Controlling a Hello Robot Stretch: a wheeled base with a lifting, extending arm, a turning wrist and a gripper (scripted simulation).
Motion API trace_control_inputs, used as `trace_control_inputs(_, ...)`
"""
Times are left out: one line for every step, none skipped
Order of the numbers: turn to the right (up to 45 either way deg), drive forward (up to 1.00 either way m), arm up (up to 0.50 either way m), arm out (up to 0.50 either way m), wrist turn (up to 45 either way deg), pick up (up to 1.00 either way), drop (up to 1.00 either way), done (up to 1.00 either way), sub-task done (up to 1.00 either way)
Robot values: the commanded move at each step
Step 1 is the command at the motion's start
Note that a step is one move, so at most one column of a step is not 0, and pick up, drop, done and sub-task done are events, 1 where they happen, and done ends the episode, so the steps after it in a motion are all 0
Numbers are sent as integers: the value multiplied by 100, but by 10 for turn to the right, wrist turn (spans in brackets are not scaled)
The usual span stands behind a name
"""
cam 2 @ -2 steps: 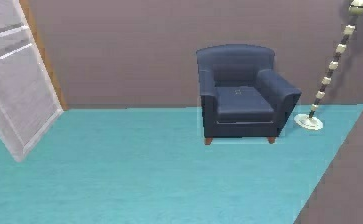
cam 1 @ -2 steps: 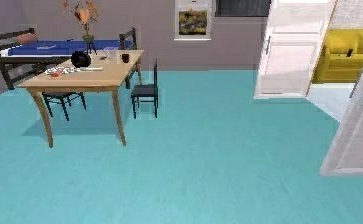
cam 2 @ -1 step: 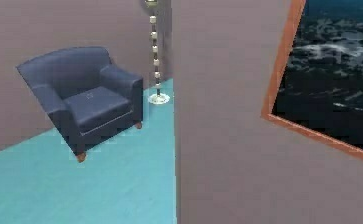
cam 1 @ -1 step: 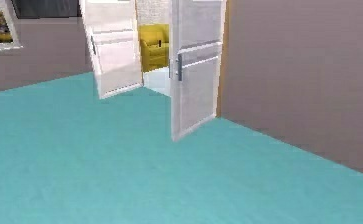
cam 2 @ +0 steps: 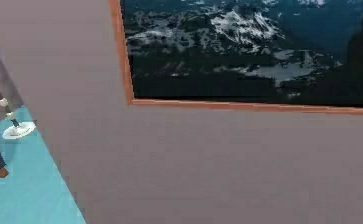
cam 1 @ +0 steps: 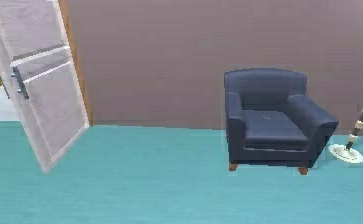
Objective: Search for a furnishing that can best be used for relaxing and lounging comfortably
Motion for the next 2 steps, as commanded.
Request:
trace_control_inputs(0,75,0,0,0,0,0,0,0)
trace_control_inputs(390,0,0,0,0,0,0,0,0)
